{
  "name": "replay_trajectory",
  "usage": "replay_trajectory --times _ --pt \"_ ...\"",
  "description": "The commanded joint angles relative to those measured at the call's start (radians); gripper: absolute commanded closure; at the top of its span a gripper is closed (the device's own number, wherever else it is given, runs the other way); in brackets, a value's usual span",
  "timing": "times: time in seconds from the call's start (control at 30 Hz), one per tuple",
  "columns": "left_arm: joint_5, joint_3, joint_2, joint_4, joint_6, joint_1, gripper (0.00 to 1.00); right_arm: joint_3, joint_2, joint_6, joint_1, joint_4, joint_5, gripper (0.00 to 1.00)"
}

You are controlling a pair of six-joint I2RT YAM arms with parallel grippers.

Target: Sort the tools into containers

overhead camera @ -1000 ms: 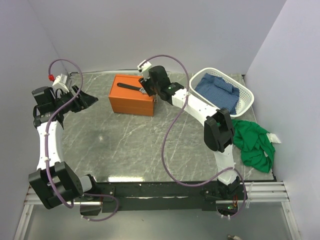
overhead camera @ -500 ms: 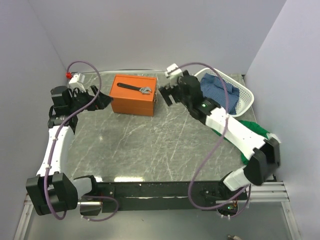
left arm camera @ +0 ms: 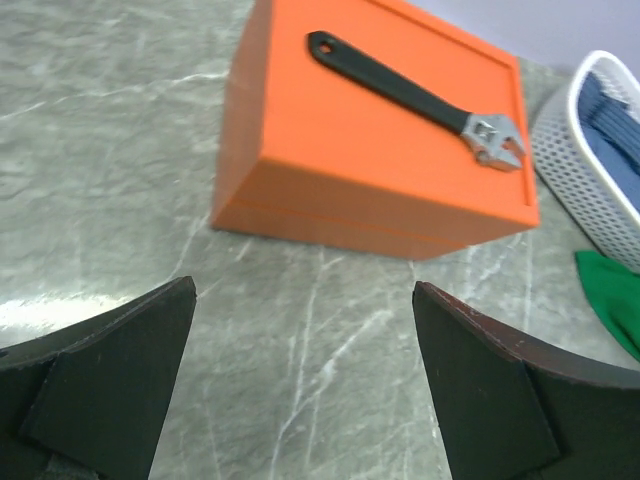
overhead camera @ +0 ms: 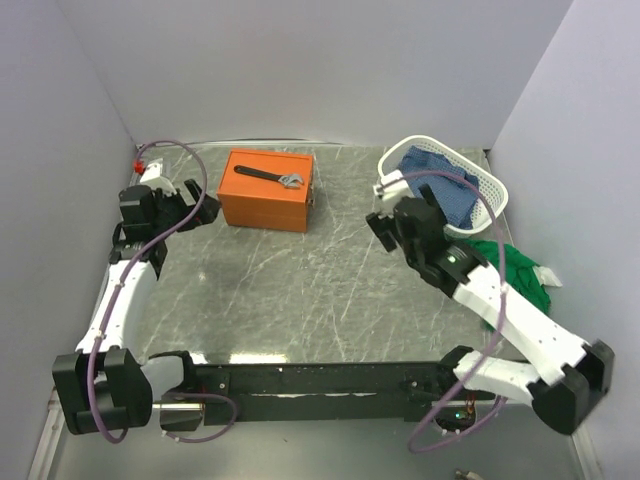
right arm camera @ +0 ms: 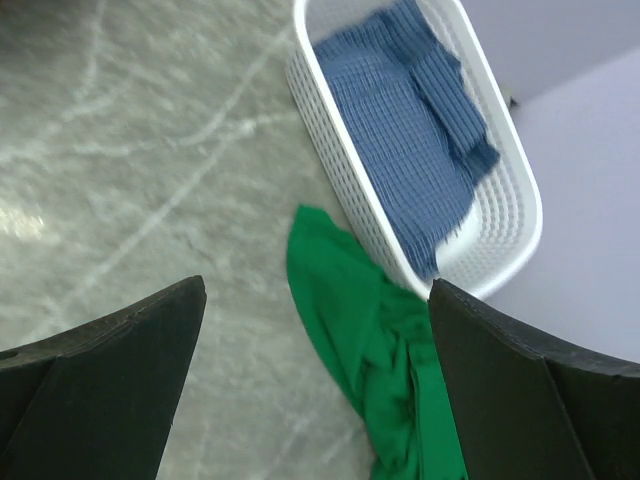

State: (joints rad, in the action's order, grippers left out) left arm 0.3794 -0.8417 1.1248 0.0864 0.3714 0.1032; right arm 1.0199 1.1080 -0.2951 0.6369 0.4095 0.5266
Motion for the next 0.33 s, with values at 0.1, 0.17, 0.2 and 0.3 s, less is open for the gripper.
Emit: replay_trajectory --times 0.1,0.17,0.2,0.3 --pt "-0.12 0.035 -0.117 -0.039 -0.02 -0.02 0.04 -0.118 -0.171 0.053 -0.039 0.084 0.047 0.0" --pt "-0.128 0.049 -0.143 -0.025 -0.034 -0.02 0.04 -0.127 -0.183 0.059 -0.06 0.086 0.044 0.0" --pt "-0.132 0.053 -0.152 -0.02 -0.037 -0.022 0.04 -0.132 -0.185 0.06 -0.066 0.086 0.036 0.0" --pt "-0.152 0.069 -0.19 -0.007 -0.058 -0.02 0.03 -0.112 -0.188 0.086 -0.083 0.094 -0.002 0.0"
